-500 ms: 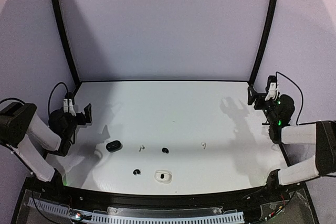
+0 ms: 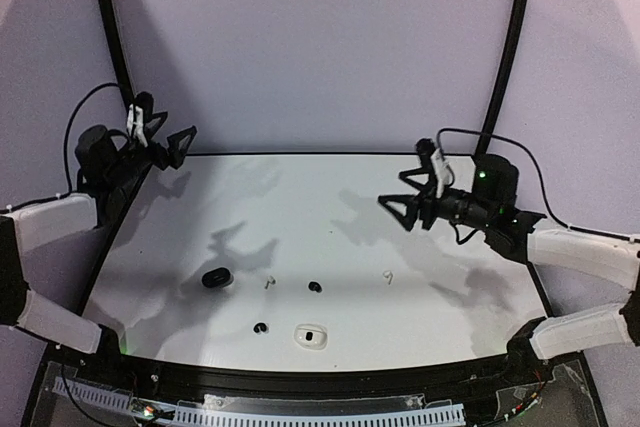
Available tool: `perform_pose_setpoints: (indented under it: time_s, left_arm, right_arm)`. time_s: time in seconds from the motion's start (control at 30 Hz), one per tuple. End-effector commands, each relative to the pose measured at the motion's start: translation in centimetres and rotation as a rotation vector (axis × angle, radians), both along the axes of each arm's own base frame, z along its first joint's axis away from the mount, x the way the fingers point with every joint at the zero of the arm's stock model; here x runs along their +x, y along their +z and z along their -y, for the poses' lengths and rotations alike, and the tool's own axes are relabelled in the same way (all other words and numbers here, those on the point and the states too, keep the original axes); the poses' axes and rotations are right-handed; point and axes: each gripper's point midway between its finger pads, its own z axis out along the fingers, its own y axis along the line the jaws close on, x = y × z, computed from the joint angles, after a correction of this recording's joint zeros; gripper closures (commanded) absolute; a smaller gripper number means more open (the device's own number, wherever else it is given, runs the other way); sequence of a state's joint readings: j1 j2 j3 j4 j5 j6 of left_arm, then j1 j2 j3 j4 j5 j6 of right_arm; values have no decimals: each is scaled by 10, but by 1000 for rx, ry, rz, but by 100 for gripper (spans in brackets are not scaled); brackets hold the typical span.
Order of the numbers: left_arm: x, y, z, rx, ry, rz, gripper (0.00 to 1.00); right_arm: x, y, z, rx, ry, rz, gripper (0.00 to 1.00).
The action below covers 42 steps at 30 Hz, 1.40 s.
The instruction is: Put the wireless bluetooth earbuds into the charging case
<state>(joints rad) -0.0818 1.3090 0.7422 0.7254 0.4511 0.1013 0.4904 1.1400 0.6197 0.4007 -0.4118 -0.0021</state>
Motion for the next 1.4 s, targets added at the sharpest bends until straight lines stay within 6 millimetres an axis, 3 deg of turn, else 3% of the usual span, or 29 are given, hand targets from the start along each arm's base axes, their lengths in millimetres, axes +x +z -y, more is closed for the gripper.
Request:
perform_pose_setpoints:
  time_s: [0.0, 0.07, 0.2, 0.37, 0.47, 0.7, 0.83, 0.93, 1.17, 1.37]
  left_arm:
    - [-2, -20, 46, 101, -218, -233, 1]
    - [4, -9, 54, 86, -253, -279, 1]
    - [-14, -17, 77, 42, -407, -376, 1]
    - [-43, -44, 106, 114, -490, -427, 1]
    - [-61, -54, 118, 170, -508, -435, 0]
    - [-91, -59, 129, 194, -545, -401, 0]
    - [-87, -58, 129, 185, -526, -412, 1]
    - [-82, -57, 128, 193, -506, -403, 0]
    - [-77, -56, 130, 192, -511, -408, 0]
    - [-76, -55, 128, 189, -492, -406, 0]
  right_arm:
    - [-63, -71, -50, -357, 214, -89, 8]
    - [-94, -88, -66, -434, 302, -87, 9]
    - [-140, -118, -104, -528, 466, -35, 10]
    - [-154, -164, -140, -624, 508, -92, 10]
    - [-164, -176, -153, -619, 522, -109, 3]
    - [-182, -193, -166, -625, 548, -142, 4]
    - [-194, -213, -167, -650, 567, -186, 16]
    - [-187, -221, -163, -664, 512, -204, 22]
    - [-181, -224, -166, -675, 494, -186, 40]
    - [-190, -236, -164, -700, 552, -181, 39]
